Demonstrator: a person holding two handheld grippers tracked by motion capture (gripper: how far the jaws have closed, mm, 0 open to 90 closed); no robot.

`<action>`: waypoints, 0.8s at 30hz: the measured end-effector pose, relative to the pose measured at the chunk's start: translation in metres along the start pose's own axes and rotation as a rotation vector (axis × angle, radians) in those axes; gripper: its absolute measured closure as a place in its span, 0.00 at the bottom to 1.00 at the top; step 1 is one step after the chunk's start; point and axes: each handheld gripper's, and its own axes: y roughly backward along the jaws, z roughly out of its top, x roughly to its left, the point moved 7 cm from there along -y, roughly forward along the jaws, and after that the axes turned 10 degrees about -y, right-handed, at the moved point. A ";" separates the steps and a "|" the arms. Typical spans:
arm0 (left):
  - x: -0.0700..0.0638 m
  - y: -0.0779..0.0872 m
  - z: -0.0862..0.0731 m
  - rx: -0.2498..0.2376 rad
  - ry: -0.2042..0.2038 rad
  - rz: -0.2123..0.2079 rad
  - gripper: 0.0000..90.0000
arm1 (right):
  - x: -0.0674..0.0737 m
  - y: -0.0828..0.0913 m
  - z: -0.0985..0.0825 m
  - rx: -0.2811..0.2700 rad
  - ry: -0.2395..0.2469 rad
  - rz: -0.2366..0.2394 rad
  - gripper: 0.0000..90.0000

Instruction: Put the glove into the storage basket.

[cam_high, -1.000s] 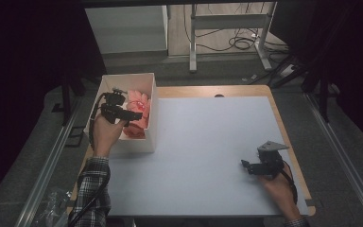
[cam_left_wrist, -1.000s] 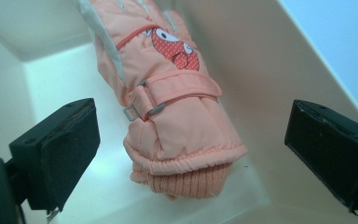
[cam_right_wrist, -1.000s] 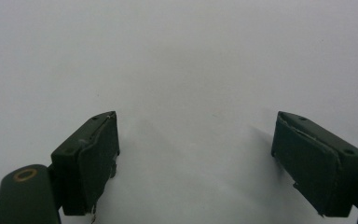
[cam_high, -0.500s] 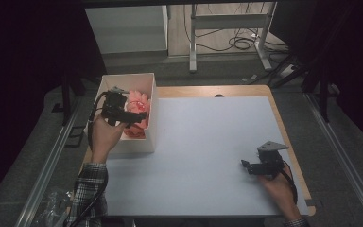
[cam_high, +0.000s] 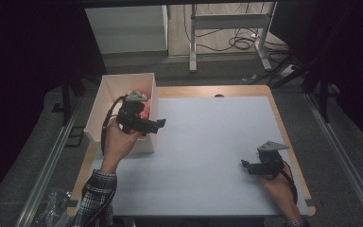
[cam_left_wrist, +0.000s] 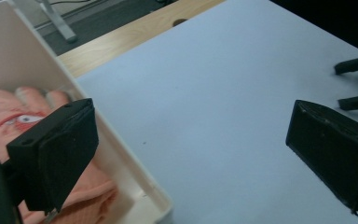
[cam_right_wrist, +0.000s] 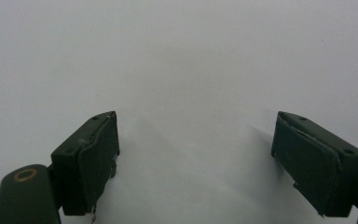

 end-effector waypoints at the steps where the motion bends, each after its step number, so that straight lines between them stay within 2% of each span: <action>1: -0.005 -0.001 0.001 -0.003 -0.009 -0.010 0.03 | 0.000 0.000 0.000 0.000 0.000 0.000 0.17; 14: -0.049 -0.023 -0.001 -0.035 -0.090 -0.087 0.03 | 0.000 0.000 0.000 0.002 0.001 -0.001 0.17; 24: -0.085 -0.046 -0.017 -0.043 -0.140 -0.157 0.02 | 0.000 0.000 0.000 0.001 0.003 -0.001 0.17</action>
